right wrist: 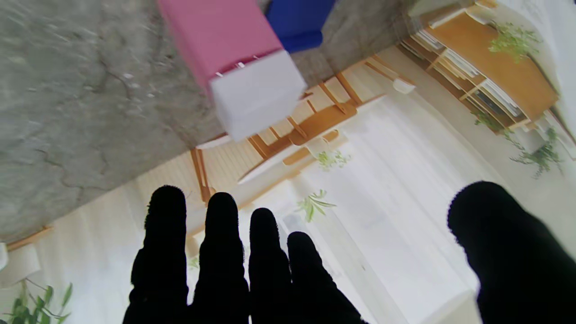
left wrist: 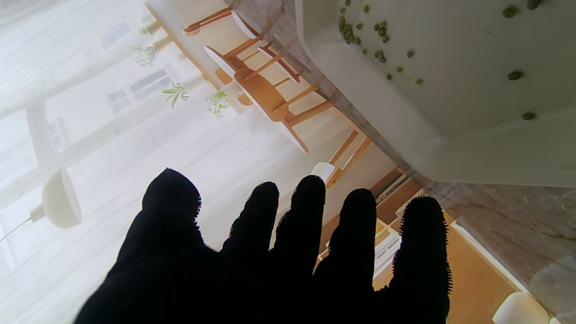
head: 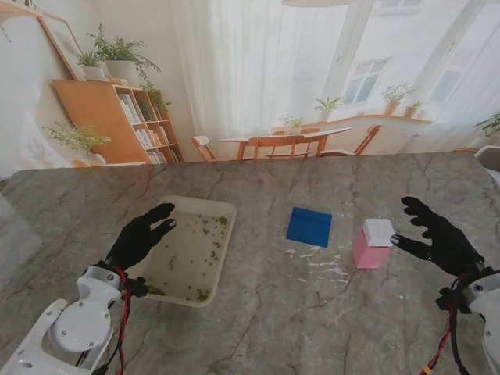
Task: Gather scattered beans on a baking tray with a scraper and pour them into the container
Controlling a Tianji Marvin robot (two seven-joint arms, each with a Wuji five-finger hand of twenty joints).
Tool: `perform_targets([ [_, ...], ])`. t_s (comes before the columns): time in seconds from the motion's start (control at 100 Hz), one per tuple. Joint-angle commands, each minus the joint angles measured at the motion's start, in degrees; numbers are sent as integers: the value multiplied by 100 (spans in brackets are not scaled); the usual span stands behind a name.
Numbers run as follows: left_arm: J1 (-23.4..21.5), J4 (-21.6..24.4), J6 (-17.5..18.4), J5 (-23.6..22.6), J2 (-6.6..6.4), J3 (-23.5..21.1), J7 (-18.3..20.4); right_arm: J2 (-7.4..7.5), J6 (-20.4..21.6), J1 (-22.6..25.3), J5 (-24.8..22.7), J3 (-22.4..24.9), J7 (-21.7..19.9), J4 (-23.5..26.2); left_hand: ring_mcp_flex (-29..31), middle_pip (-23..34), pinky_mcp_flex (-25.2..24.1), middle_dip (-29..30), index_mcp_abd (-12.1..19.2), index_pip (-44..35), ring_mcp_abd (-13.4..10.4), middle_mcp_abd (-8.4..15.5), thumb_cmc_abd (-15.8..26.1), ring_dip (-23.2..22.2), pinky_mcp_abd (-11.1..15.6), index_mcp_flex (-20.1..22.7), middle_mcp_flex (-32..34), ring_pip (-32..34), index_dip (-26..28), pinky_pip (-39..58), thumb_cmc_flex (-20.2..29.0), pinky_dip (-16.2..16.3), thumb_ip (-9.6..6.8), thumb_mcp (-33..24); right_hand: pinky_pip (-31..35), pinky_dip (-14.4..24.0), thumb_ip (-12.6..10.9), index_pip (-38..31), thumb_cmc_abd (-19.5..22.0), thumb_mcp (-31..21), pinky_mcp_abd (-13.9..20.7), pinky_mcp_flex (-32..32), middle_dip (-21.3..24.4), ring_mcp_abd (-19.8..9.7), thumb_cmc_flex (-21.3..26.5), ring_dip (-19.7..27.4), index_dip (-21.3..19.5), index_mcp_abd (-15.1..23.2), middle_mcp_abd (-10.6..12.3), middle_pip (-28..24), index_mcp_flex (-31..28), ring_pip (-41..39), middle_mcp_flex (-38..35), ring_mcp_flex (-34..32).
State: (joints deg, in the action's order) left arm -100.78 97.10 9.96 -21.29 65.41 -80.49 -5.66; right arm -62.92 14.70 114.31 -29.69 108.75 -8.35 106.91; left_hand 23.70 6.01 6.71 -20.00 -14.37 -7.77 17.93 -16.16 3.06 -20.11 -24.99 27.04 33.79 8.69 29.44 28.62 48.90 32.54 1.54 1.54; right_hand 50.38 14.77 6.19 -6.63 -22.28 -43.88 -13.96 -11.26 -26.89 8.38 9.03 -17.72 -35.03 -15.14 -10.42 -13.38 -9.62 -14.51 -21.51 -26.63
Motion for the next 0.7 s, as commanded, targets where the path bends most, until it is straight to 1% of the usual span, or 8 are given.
perform_targets([
  [0.0, 4, -13, -31, 28, 9, 37, 17, 59, 24, -8, -83, 50, -139, -241, 93, -43, -80, -83, 110, -56, -82, 155, 12, -31, -45, 137, -69, 12, 57, 94, 23, 173, 40, 69, -93, -103, 184, 126, 76, 208, 16, 74, 101, 53, -221, 62, -155, -165, -83, 155, 319, 68, 201, 174],
  [0.31, 12, -13, -67, 52, 10, 60, 27, 210, 7, -370, -5, -39, -718, -989, 101, -40, -77, -84, 101, -63, -73, 164, 9, -34, -39, 151, -63, 16, 61, 95, 20, 171, 42, 72, -140, -44, 194, 507, 152, 555, -41, 84, 141, 25, -180, 109, -192, -405, -88, 169, 269, 72, 367, 282],
  [0.42, 19, -15, -74, 68, 9, 66, 40, 254, 23, -546, -53, -122, -835, -1270, 105, -43, -77, -84, 95, -65, -63, 158, 13, -36, -45, 156, -67, 17, 63, 94, 27, 170, 40, 67, -196, -36, 200, 825, 207, 653, 18, 121, 359, 84, -186, 267, 74, -374, -71, 315, 171, 222, 395, 439],
  [0.5, 47, -27, -94, 101, 7, 87, 70, 278, 56, -681, -88, -195, -881, -1480, 111, -41, -78, -84, 95, -66, -68, 151, 7, -37, -47, 162, -62, 19, 64, 94, 22, 170, 41, 71, -159, -10, 214, 913, 241, 725, 54, 127, 496, 73, -201, 370, 449, -387, -38, 329, 146, 231, 458, 512],
  [0.52, 48, -22, -103, 107, 6, 91, 79, 283, 59, -714, -88, -218, -890, -1530, 108, -43, -77, -83, 99, -66, -63, 155, 10, -37, -47, 162, -67, 18, 64, 95, 21, 170, 41, 71, -144, 1, 227, 960, 258, 783, 51, 147, 551, 70, -179, 420, 791, -385, -34, 302, 94, 216, 492, 538],
  [0.58, 59, -12, -124, 114, 1, 108, 106, 296, 82, -822, -96, -299, -902, -1693, 119, -44, -75, -83, 94, -67, -63, 160, 5, -39, -54, 165, -68, 23, 65, 96, 24, 170, 41, 71, -156, -2, 231, 972, 281, 815, 61, 186, 583, 89, -200, 444, 952, -388, -54, 324, 102, 229, 595, 618],
  [0.61, 67, -10, -132, 113, -1, 118, 117, 301, 98, -880, -111, -345, -896, -1779, 118, -41, -70, -84, 99, -68, -63, 154, 7, -39, -50, 166, -62, 23, 65, 100, 23, 172, 41, 70, -151, 2, 224, 977, 285, 846, 62, 202, 595, 97, -186, 446, 1299, -397, -65, 283, 67, 176, 654, 668],
  [0.69, 93, -11, -144, 116, -6, 151, 145, 310, 151, -1037, -130, -479, -869, -2005, 125, -42, -74, -83, 92, -68, -66, 151, 8, -41, -45, 167, -65, 26, 65, 100, 26, 171, 41, 68, -157, -1, 227, 977, 287, 866, 68, 244, 601, 94, -198, 457, 1428, -354, -61, 282, 73, 182, 733, 744],
])
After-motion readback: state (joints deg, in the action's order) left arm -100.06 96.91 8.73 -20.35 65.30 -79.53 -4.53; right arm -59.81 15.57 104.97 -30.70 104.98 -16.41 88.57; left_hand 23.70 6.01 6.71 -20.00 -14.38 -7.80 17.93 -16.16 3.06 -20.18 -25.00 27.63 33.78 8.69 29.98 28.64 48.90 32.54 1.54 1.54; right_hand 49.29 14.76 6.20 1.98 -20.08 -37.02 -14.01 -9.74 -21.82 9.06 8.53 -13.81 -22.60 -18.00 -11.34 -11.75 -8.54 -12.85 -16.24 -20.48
